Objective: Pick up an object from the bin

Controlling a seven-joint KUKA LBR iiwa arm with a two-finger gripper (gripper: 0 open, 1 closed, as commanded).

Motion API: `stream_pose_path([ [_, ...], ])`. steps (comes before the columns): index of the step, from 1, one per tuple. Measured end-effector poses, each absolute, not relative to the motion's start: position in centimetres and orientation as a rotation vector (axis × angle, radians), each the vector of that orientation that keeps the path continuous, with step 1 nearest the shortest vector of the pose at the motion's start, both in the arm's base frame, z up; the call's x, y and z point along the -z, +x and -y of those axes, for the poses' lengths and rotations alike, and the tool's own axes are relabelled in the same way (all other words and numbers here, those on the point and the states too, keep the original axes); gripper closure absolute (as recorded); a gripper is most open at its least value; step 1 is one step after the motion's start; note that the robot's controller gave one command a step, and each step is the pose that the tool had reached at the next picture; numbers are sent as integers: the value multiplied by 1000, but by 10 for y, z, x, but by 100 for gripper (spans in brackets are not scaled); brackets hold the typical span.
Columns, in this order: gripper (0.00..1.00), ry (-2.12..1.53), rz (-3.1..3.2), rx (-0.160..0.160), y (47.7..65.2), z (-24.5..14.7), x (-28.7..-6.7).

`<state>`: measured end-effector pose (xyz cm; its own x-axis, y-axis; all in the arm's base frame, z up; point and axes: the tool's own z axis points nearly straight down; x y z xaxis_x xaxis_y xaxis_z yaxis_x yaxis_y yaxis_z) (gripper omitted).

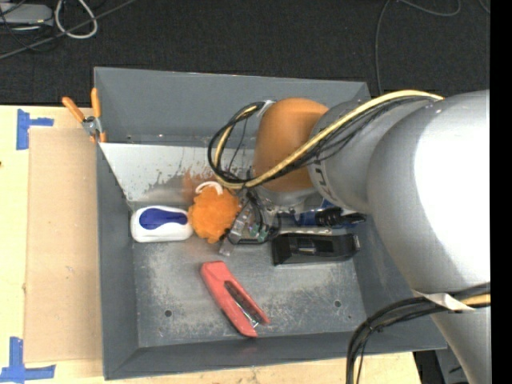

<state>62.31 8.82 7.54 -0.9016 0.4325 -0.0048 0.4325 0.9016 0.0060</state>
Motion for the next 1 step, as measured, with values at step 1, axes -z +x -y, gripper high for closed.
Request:
stream_pose_path([
  [1,100,697,-3067,-1,620,-87,-112],
])
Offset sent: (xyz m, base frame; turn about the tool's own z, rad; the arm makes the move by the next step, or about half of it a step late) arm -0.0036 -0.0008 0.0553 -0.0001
